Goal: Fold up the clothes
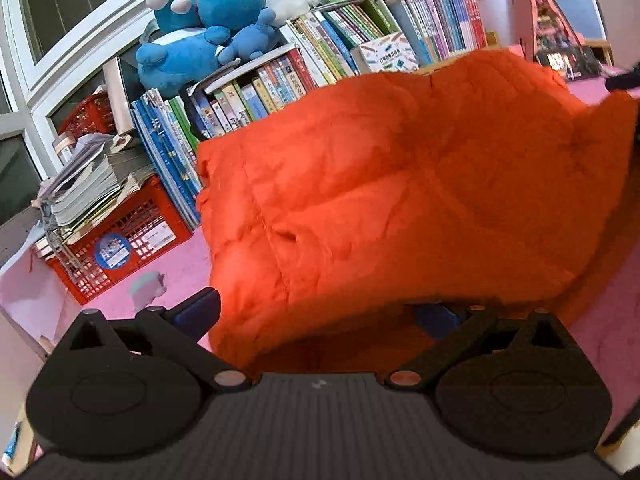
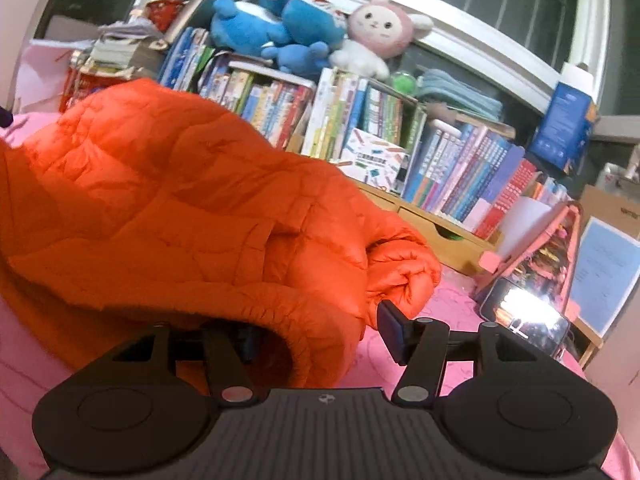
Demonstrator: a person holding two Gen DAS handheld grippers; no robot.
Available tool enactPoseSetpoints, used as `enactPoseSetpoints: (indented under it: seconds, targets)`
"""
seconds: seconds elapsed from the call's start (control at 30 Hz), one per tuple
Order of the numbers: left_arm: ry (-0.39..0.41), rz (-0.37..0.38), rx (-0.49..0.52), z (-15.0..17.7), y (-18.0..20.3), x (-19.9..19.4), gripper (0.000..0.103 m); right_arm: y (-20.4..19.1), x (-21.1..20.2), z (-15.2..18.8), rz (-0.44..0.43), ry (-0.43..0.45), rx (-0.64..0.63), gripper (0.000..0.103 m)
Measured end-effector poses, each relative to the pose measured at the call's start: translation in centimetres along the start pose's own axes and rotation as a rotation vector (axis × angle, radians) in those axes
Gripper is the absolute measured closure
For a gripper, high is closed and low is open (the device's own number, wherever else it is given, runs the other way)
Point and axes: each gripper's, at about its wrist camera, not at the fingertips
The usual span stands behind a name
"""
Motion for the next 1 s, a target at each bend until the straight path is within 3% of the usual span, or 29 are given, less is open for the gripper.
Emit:
enactPoseSetpoints:
  seconds: [0.13,0.27,0.4,0.53,0.6,0.67,0.8,0.93,1.0]
  targets:
    - [0.049,0.048,0.089,-1.5,2.2,0.1,0.0,-0.6,-0.6,-0.6,-0.012,0.015,-0.001,0.046]
    - [-0.012,0.044,0.123,-0.7,2.3,2.4,0.0,-1.2,-0.6,-0.3,0.008,0.013,-0.059,0.046]
    - [-0.109,-0.064,-0.042,1.2,-1.7,3.5,0.0,-0.1,0.4,0.7,0.065,-0.059,-0.045,0.046]
    - [-0.214,-0.256,-0.267,3.8,-8.1,2.6,0.0,1.1,1.6,1.4,0.099,-0.115,-0.008,0.046]
    - [-0.218,-0.256,-0.4,5.1,-10.8,1.4,0.0,1.5,2.3,1.3,0.096,-0.123,0.007,0.035]
    - [-0.222,-0.26,-0.496,5.9,-12.9,0.6,0.0,1.2,3.2,0.5,0.051,-0.09,0.016,0.034]
    - [-0.236,-0.365,-0.447,6.0,-13.3,0.6,0.0,-1.5,4.7,-1.9,0.037,-0.02,-0.039,0.034]
    - [-0.249,-0.362,-0.472,6.8,-13.3,0.6,0.0,-2.0,5.5,-2.2,0.016,-0.02,-0.062,0.033]
    - [-0.245,-0.358,-0.465,6.6,-12.8,0.8,0.0,-1.6,5.5,-1.5,0.015,-0.03,-0.08,0.025]
Point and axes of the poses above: each gripper's, at about its wrist camera, not at the fingertips, and x roughly the way its jaws point, y to its right, z to its underside, and after that the axes turned 12 degrees about z, right-handed
